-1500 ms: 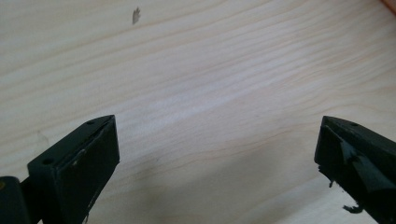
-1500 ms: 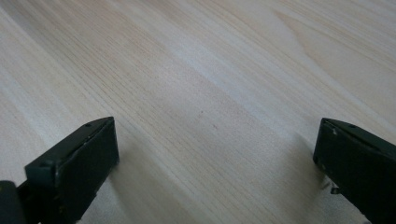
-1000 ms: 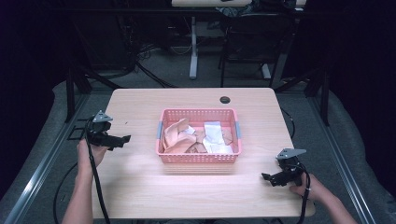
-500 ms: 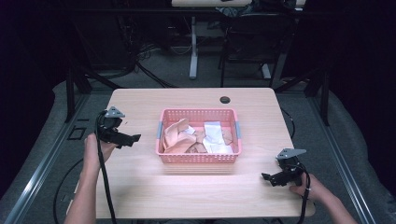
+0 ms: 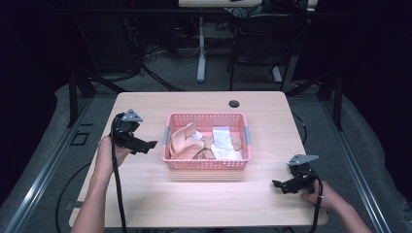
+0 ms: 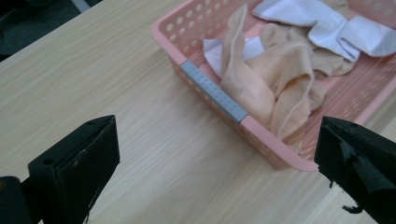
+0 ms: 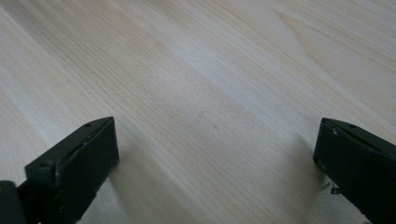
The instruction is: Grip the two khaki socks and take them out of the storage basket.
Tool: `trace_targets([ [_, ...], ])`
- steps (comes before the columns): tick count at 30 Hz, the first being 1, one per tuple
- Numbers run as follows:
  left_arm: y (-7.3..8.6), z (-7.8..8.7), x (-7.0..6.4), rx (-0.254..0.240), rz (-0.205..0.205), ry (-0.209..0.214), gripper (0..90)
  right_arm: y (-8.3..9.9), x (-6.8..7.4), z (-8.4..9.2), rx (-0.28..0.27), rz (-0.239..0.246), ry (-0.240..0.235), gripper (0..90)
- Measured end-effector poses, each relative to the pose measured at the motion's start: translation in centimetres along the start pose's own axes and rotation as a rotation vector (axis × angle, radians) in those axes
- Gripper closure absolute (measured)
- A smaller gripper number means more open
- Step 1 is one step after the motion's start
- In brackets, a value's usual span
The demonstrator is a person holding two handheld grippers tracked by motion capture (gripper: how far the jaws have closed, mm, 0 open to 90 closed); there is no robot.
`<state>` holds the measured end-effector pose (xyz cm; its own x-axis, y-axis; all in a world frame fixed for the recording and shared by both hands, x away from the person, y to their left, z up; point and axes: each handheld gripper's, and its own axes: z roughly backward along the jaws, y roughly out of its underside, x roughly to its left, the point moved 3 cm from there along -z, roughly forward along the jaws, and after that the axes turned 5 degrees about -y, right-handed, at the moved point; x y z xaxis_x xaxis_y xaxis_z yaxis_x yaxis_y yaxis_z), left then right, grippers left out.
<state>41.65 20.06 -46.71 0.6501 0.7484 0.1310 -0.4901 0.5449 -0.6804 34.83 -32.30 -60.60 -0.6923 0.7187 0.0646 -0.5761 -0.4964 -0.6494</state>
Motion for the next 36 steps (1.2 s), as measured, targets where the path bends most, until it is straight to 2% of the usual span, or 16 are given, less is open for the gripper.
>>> trace_targets([
  [3, -0.6, -0.5, -0.7, -0.005, -0.008, 0.035, 0.0, 0.0, 0.0, 0.0, 0.001, 0.001, 0.003, 0.0],
  [16, -2.4, -3.0, -3.5, 0.029, -0.072, 0.090, 0.0, 0.0, 0.0, 0.0, 0.000, 0.001, 0.000, 0.0],
  [23, -2.5, -5.1, -5.3, 0.083, -0.114, 0.116, 4.3, 0.0, 0.0, 0.0, 0.000, 0.000, 0.001, 0.0],
  [31, -2.8, -6.2, -6.7, 0.083, -0.138, 0.160, 16.4, 0.0, 0.0, 0.0, 0.001, 0.001, 0.004, 0.0],
  [34, -2.8, -6.6, -6.9, 0.095, -0.140, 0.170, 26.2, 0.0, 0.0, 0.0, 0.000, 0.000, 0.001, 0.0],
  [36, -2.9, -6.9, -6.8, 0.092, -0.134, 0.157, 33.9, 0.0, 0.0, 0.0, 0.001, 0.001, 0.003, 0.0],
])
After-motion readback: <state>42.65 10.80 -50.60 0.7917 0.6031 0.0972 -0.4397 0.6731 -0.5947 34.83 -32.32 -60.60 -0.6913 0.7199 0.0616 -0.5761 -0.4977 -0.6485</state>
